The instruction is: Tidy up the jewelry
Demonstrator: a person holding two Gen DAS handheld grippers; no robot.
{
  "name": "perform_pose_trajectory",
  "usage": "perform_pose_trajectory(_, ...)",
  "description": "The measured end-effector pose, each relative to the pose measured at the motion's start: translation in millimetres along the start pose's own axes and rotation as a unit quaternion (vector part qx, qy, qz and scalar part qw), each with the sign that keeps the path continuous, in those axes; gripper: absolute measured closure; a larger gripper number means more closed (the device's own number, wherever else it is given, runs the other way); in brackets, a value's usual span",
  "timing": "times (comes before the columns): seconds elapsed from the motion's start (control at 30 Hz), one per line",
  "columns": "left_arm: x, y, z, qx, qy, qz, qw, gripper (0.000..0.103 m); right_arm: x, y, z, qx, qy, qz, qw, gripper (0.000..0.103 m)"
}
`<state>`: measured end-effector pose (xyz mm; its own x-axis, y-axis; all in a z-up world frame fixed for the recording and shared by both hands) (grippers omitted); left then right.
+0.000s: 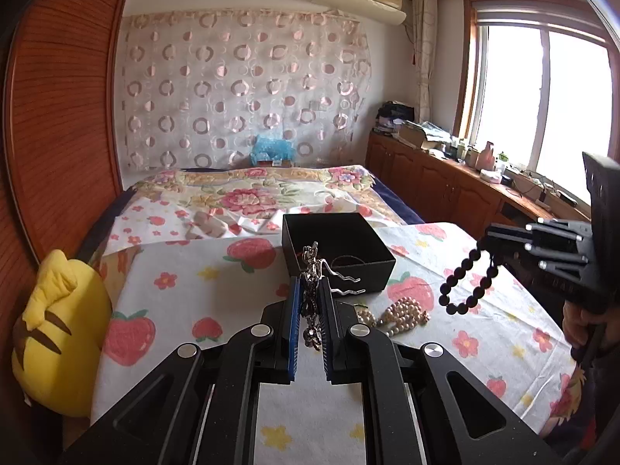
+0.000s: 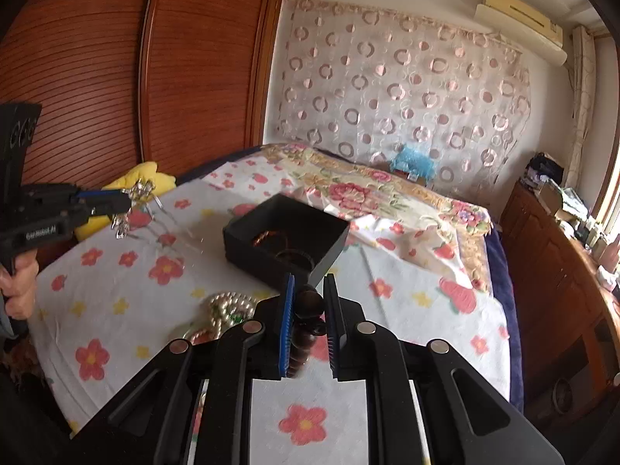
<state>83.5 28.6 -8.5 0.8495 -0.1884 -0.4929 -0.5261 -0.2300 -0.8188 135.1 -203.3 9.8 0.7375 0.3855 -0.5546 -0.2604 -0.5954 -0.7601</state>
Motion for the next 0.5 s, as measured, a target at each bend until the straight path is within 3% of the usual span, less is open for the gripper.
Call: perform_pose_trajectory(0.5,18.1,-14.3,-5.2,0.008,0.001,0.005,1.0000,0.095,27.2,-51.0,-22.6,-0.013,0.001,-0.021,1.000,0.086)
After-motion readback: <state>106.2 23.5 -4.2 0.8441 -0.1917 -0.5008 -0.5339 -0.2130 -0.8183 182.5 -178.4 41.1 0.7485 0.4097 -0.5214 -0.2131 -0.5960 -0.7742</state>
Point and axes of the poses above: each gripper's, at about its wrist camera, not at the fingertips, and x roughly the way its jaws point, z to its left, y to its underside, the point moved 3 cm from there along x, roughly the way its jaws point, and after that the axes turned 14 degrees about -x, right-handed, at the moved point
